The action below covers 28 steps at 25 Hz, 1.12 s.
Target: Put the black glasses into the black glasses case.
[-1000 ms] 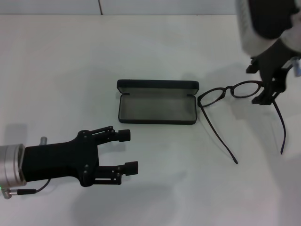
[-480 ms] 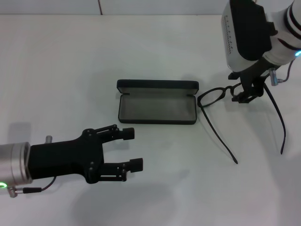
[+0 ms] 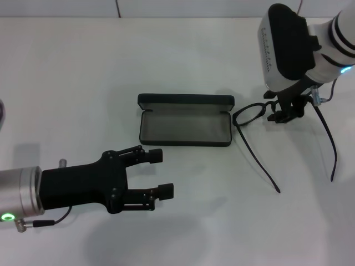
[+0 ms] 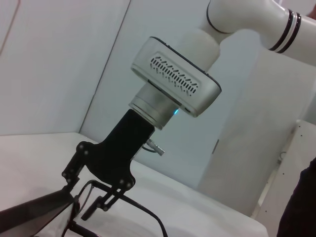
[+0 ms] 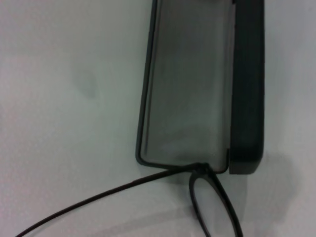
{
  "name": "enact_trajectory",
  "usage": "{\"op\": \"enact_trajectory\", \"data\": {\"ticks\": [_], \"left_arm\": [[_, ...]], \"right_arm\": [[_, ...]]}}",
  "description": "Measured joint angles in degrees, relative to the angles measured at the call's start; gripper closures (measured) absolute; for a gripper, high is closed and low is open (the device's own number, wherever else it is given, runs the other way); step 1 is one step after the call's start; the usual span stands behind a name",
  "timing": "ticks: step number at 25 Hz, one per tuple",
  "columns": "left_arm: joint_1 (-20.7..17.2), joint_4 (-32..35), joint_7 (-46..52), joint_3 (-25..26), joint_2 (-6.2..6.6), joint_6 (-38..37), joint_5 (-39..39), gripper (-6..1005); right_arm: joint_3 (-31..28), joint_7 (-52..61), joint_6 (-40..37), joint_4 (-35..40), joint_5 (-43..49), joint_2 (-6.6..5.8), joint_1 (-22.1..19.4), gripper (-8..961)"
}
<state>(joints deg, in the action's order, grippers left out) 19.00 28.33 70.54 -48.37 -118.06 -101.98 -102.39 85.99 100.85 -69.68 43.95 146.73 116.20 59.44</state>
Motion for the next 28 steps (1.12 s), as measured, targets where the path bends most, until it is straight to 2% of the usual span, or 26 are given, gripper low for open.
{"op": "enact_trajectory", "data": {"ticks": [4,9,20,28], "left_arm": [[0.06,-0.37,0.02,0.03,-0.02,0.21,0.05,164],[0.14,-0.46,0.04,0.04,-0.09,0.43,0.07,170],[0.21,-0.47,0.04,0.03,-0.06,0.51,0.08,183],[0.20,-0.47,0.12,-0.01,0.08,0.25,0.04,193]], "right_arm": [[1.33,-0.24,1.18,-0.90,-1.13,0.00,0.25,416],[1.85,-0.31,1.08,-0.89,-1.69,0.00,0.27,617],[1.99,-0.31,0.76,-0.19,-1.97,-0.01,-0.10,801],[1.30,0.05,-3.56,4.79,-1.62,-0.45,-2.00,819]]}}
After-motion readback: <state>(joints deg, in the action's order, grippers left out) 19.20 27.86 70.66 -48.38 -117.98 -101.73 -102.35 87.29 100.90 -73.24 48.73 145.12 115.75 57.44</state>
